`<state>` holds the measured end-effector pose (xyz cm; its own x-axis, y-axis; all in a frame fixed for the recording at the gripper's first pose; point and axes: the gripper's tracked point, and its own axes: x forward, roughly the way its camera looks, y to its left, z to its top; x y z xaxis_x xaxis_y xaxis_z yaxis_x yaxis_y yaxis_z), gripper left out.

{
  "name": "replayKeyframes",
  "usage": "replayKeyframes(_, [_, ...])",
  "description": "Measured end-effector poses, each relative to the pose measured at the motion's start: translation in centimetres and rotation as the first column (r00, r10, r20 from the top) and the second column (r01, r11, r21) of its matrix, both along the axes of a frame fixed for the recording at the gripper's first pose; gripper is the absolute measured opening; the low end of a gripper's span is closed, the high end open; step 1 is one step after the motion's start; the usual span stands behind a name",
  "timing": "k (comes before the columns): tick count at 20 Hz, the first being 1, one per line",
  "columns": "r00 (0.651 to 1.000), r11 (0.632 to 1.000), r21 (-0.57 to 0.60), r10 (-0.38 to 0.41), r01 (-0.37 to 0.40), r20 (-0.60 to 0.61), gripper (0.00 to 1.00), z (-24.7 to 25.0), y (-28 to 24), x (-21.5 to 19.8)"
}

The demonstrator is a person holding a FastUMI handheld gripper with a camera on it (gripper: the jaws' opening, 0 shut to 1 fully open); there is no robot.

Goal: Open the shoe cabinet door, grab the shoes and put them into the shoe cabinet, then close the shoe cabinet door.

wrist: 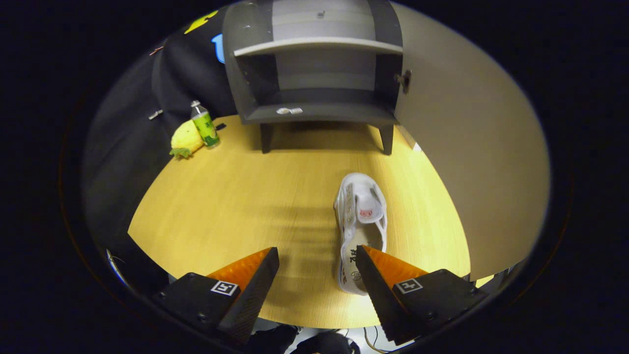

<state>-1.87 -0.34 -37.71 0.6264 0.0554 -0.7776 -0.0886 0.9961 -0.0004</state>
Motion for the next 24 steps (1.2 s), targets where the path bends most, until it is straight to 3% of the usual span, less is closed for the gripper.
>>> replayKeyframes(3, [1.000,0.999,-0.050,-0.002,0.001,-0.012,1.00,-1.8,-1.1,2.3])
replayKeyframes(11, [0.992,0.994,-0.060,0.084,-0.090,-0.098,0.98,-5.8,0.3,6.4])
replayKeyframes(14, [0.989,0.990,-0.106,0.084,-0.097,-0.120,0.89,-7.0,0.0,7.4])
replayKeyframes(18, [0.993,0.993,-0.117,0.007,-0.021,-0.118,0.26,-6.8,-1.9,7.9])
replayKeyframes(19, [0.992,0.994,-0.104,0.012,-0.025,-0.122,0.19,-6.9,-1.8,7.8])
replayKeyframes(20, [0.991,0.996,-0.085,0.026,-0.037,-0.128,0.19,-7.3,-1.5,7.9])
replayKeyframes(21, [0.990,0.995,-0.086,0.041,-0.053,-0.132,0.10,-7.2,-1.7,8.0])
replayKeyframes(24, [0.987,0.993,-0.075,0.077,-0.088,-0.139,0.06,-7.0,-1.5,7.5])
